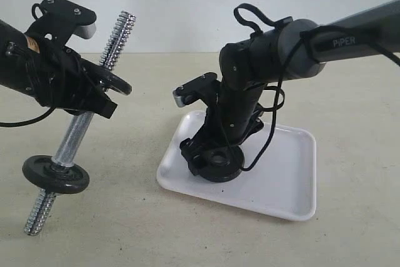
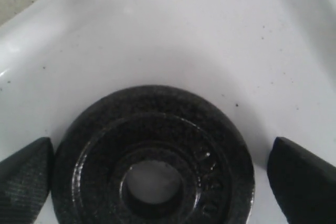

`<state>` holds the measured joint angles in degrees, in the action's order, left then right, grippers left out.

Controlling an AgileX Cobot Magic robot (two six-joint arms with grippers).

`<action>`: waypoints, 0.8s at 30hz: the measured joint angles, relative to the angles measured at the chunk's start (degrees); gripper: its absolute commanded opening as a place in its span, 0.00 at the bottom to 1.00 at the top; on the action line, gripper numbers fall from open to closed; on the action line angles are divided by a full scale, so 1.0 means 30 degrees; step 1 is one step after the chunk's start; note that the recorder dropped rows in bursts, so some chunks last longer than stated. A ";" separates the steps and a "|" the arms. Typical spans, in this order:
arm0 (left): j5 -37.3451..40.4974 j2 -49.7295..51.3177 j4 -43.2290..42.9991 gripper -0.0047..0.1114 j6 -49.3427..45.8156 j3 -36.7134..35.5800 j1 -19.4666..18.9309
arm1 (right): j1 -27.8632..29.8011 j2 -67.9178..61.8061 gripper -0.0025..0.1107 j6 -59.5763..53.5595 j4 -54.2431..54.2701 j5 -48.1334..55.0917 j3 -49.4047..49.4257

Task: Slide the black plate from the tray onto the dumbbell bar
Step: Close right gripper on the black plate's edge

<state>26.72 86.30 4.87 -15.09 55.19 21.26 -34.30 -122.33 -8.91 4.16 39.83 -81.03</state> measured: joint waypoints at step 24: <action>0.0445 0.0000 0.0000 0.08 0.0000 0.0000 0.0000 | 0.0000 0.0000 0.95 0.0685 -0.0438 0.1367 0.0000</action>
<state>28.06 86.30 4.87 -15.09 55.19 21.26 -34.30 -122.33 -6.85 2.85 43.93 -81.03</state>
